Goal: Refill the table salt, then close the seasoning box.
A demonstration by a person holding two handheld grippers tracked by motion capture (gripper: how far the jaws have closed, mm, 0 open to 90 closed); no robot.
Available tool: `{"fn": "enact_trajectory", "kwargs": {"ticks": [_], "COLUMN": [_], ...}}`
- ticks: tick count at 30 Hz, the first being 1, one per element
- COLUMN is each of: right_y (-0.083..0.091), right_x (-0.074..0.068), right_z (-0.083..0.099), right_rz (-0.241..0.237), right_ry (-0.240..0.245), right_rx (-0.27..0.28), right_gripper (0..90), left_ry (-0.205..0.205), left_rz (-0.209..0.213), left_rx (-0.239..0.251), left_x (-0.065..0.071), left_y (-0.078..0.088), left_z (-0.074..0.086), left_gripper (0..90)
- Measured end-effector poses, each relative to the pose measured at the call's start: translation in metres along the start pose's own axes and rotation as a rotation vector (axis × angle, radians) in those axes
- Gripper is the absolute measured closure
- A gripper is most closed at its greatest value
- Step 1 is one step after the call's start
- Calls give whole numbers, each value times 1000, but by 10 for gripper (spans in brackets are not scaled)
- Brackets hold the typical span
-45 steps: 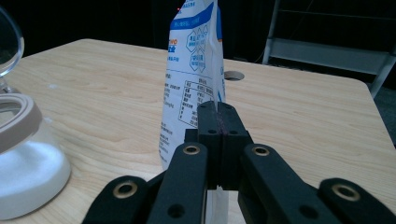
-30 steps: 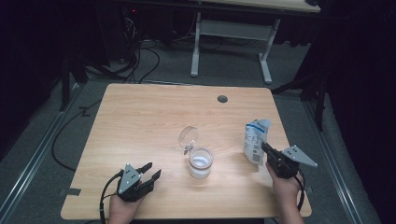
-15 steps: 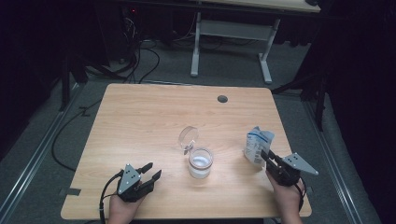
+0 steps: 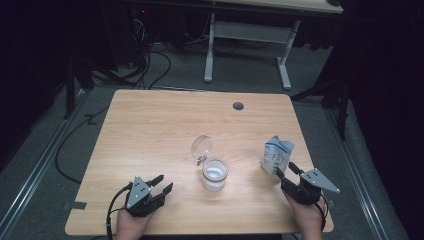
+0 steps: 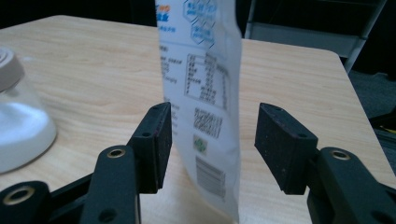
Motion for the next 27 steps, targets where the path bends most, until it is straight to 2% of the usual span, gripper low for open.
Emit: {"fn": "enact_trajectory", "kwargs": {"ticks": [9, 15, 22, 25, 27], "right_y": [15, 19, 10, 1, -6], "right_x": [-8, -15, -33, -44, -53], "right_z": [13, 21, 20, 21, 22], "right_rz": [19, 3, -55, -77, -88], "right_ry": [36, 53, 67, 70, 92], "right_rx": [-28, -47, -75, -92, -103], "right_gripper": [465, 503, 514, 559, 582], "left_ry": [10, 13, 45, 36, 39], "left_rz": [-5, -8, 9, 15, 15], "left_rx": [-8, -12, -20, -29, -30], "left_x": [-1, 0, 0, 2, 3], "left_y": [0, -2, -8, -11, -13], "left_z": [0, 0, -1, 0, 0], "left_gripper": [545, 545, 546, 548, 549]}}
Point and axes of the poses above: each handheld gripper's, and its own axes: y roughly backward along the jaws, z roughly out of its underside, x roughly to its right, the point moved 8 cm from there along -y, roughly forward along the jaws, and after that the axes turned 2 degrees about -z, right-handed, at the moved point
